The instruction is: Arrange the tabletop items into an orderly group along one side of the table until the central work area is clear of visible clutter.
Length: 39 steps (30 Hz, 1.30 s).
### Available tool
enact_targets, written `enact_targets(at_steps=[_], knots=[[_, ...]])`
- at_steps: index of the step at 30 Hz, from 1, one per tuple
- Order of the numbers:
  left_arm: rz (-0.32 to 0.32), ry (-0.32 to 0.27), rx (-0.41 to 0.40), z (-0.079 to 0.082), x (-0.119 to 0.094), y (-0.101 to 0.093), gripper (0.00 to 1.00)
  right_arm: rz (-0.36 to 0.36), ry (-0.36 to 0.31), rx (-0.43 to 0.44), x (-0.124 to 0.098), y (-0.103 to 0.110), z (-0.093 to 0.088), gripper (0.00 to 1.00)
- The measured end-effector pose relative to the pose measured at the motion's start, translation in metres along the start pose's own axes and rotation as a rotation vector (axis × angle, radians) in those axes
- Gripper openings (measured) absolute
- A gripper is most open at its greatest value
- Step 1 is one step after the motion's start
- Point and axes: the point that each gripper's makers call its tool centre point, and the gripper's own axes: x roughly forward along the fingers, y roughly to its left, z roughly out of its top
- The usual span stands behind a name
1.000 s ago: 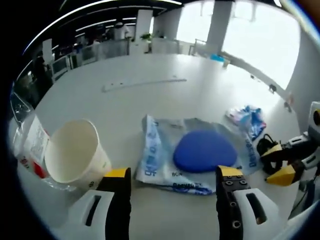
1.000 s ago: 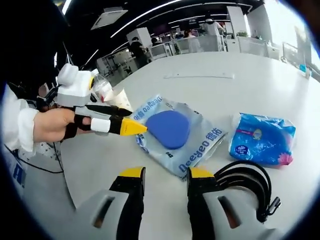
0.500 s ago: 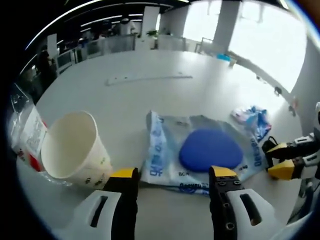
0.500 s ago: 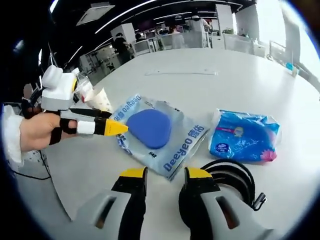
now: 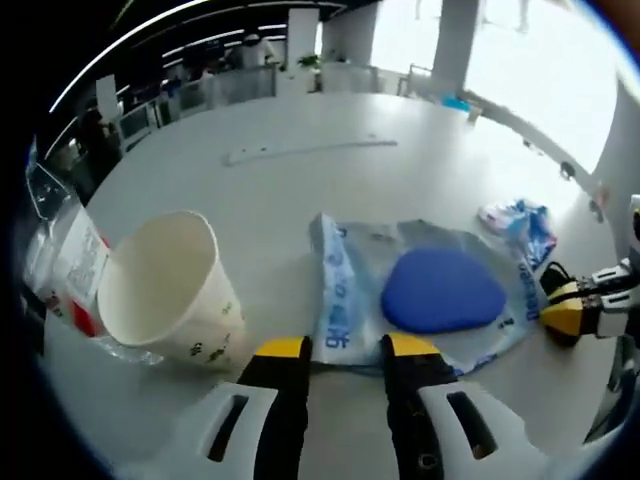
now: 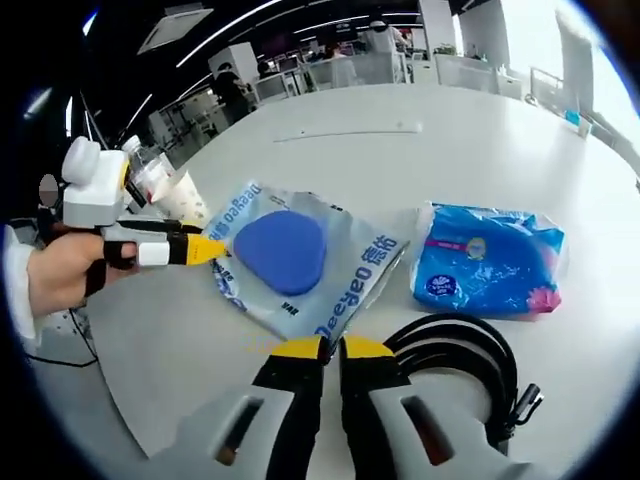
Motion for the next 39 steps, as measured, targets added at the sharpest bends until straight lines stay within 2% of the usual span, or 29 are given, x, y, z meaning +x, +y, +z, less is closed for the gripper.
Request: enact_targets(at_steps=[3, 4, 6, 8, 11, 15, 17, 25, 32, 39], knots=[[0.027, -0.014, 0.049, 0.002, -0.005, 0.003, 0.05, 0.002, -0.004, -0.020, -0.001, 0.000, 0.001, 0.02], [0.056, -0.017, 0.095, 0.003, -0.009, 0.011, 0.00, -0.004, -0.008, -0.025, -0.002, -0.001, 0.001, 0.02], [0.017, -0.017, 0.053, 0.001, -0.010, 0.005, 0.00, 0.006, -0.020, -0.018, -0.004, -0.001, 0.004, 0.01], [0.011, -0.018, 0.068, 0.001, -0.013, 0.004, 0.00, 0.003, -0.024, -0.031, -0.004, -0.001, 0.006, 0.00], [0.013, -0.044, 0.083, 0.005, -0.020, 0.003, 0.00, 0.008, -0.045, -0.069, -0.006, -0.001, 0.013, 0.00], [0.024, -0.085, 0.086, 0.012, -0.030, 0.003, 0.00, -0.004, -0.087, -0.161, -0.007, -0.004, 0.030, 0.00], [0.036, -0.114, 0.101, 0.016, -0.036, 0.004, 0.00, 0.000, -0.104, -0.167, -0.007, -0.004, 0.038, 0.00], [0.042, -0.155, 0.086, 0.023, -0.047, 0.006, 0.00, 0.009, -0.147, -0.226, -0.005, -0.005, 0.064, 0.00], [0.041, -0.161, 0.061, 0.025, -0.044, 0.007, 0.00, 0.010, -0.146, -0.235, -0.001, -0.009, 0.066, 0.00], [0.026, -0.119, 0.052, 0.014, -0.030, 0.006, 0.00, 0.020, -0.105, -0.227, 0.014, -0.016, 0.055, 0.00]])
